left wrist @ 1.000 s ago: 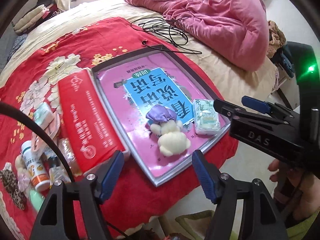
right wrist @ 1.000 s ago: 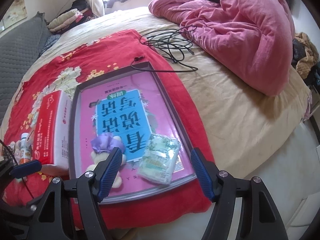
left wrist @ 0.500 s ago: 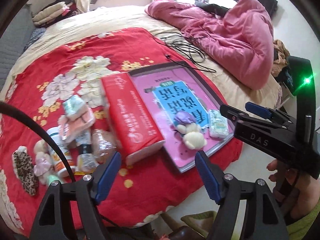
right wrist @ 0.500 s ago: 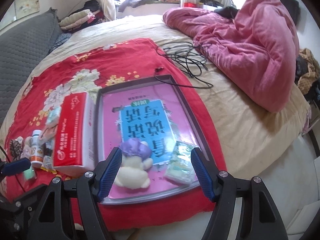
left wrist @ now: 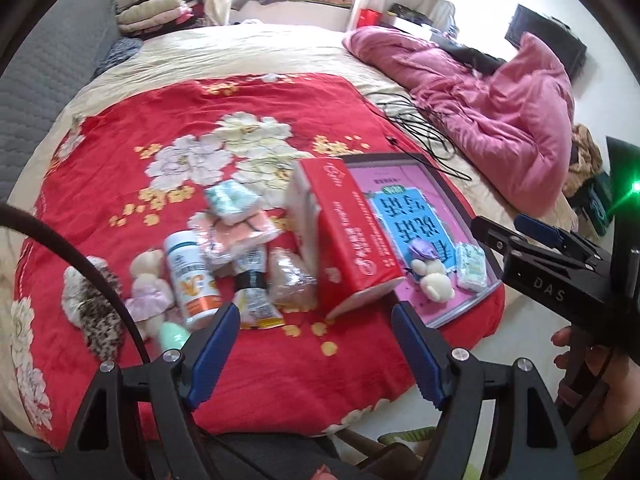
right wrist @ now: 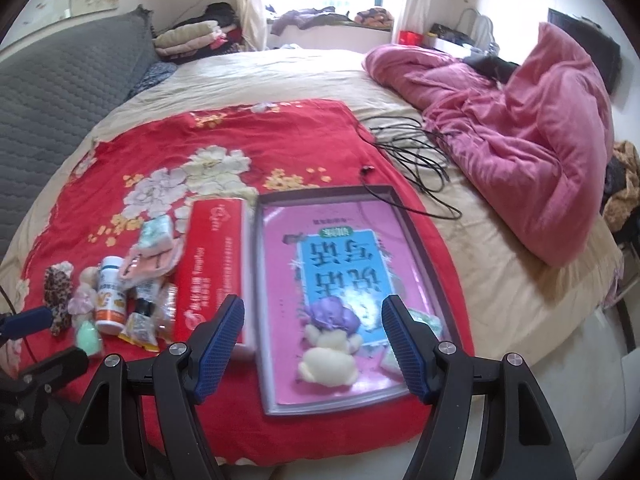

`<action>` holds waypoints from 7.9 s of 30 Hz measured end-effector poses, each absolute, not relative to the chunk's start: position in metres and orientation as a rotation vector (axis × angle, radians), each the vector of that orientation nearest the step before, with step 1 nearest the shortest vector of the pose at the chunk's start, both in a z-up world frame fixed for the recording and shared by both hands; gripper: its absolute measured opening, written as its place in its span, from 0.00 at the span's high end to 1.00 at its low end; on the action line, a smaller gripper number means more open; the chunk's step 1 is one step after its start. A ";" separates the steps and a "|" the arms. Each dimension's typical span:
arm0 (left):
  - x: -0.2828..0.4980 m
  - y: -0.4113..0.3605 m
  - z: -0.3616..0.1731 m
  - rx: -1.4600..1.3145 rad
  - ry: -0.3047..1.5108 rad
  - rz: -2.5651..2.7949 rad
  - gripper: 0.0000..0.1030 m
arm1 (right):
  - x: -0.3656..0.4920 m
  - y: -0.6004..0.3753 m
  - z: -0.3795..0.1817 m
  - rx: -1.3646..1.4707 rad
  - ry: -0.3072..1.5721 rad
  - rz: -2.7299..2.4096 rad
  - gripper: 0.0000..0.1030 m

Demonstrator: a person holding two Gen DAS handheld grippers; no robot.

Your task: Organize soft objects

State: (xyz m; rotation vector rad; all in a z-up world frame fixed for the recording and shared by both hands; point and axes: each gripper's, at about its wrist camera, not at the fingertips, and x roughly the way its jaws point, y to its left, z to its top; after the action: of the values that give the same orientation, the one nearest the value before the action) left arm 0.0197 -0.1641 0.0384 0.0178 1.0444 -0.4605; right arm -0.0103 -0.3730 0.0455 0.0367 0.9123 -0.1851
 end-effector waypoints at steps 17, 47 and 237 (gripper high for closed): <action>0.016 -0.060 0.043 -0.081 1.026 -0.352 0.24 | -0.002 -0.285 0.066 -0.057 0.876 -0.062 0.29; 0.030 0.083 -0.022 -0.214 1.132 -0.155 0.24 | 0.006 -0.152 -0.005 -0.079 1.002 0.235 0.29; 0.078 -0.368 -0.039 0.209 1.242 -0.734 0.90 | -0.015 -0.495 -0.025 0.330 1.009 -0.155 0.53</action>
State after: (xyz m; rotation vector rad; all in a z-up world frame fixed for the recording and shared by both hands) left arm 0.0777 -0.3679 -0.0391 0.2093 1.2418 -0.7345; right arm -0.0153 -0.4950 -0.0252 0.3297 1.0088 -0.1551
